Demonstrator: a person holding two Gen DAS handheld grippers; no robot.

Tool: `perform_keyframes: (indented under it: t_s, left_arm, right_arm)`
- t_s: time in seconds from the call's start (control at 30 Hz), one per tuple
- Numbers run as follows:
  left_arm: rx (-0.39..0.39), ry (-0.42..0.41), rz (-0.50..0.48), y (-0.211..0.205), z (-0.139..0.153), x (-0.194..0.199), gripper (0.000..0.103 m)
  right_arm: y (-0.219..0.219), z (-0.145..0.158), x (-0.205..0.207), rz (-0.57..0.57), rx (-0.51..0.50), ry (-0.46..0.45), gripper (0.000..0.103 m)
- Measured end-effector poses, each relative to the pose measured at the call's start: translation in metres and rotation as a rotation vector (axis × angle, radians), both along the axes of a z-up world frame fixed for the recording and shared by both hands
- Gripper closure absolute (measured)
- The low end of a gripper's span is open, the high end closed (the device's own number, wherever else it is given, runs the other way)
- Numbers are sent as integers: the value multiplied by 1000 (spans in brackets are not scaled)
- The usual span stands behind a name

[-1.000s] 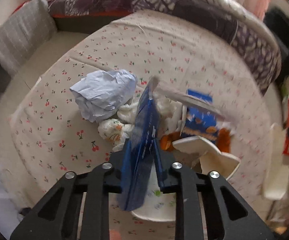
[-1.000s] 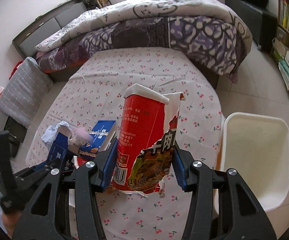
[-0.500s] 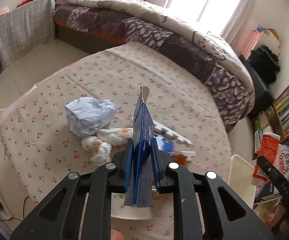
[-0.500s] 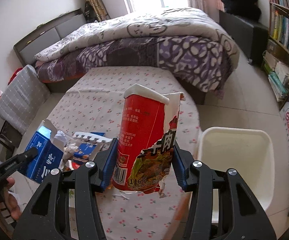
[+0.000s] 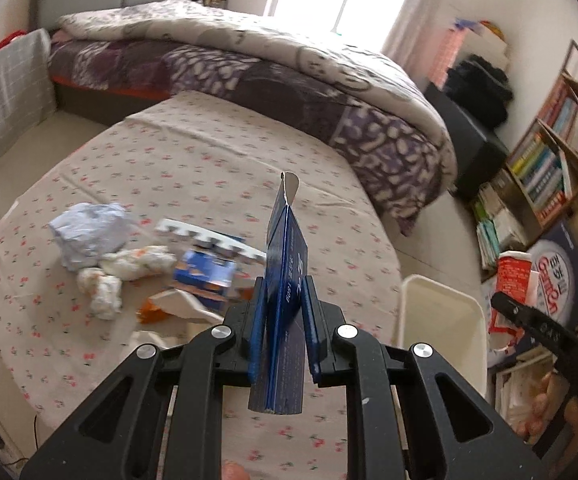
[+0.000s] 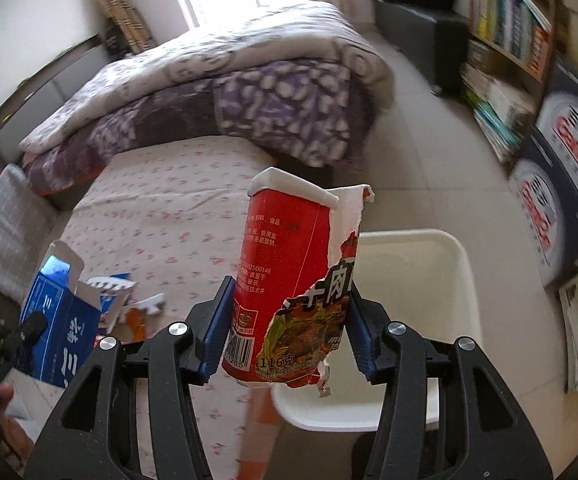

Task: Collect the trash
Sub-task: 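Carry both items over the white bin and open both grippers to drop them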

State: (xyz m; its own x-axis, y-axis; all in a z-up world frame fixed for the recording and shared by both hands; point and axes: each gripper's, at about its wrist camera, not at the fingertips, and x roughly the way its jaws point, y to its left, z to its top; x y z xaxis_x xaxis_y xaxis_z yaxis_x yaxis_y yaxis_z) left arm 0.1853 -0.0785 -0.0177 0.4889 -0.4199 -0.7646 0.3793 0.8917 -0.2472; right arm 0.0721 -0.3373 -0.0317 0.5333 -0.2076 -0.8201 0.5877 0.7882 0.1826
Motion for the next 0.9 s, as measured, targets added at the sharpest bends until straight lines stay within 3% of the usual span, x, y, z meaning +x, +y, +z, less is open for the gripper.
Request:
perform_keyframes:
  t_s: [0.07,0.17,0.2,0.57,0.9]
  left_arm:
    - [1,0,-20,-13,-2,-5,85]
    - [-17,12,-61,-36,-5,-14,86]
    - [-21,14,-71,-42,-7,-17,86]
    - [-17,52,-208,-128,-25,-56,85]
    - [-45,136,-351,-204,-44,-97,82]
  right_arm:
    - [-12,-1,-8,-33,20,3,48]
    - [-31,3,-21,-90,31,-18,30]
    - [-35,4,-25,-102,27,-26,29]
    - [-86,14,-62,-225,97,-107,26]
    - [-125,19,-93,-317,116,-150,23]
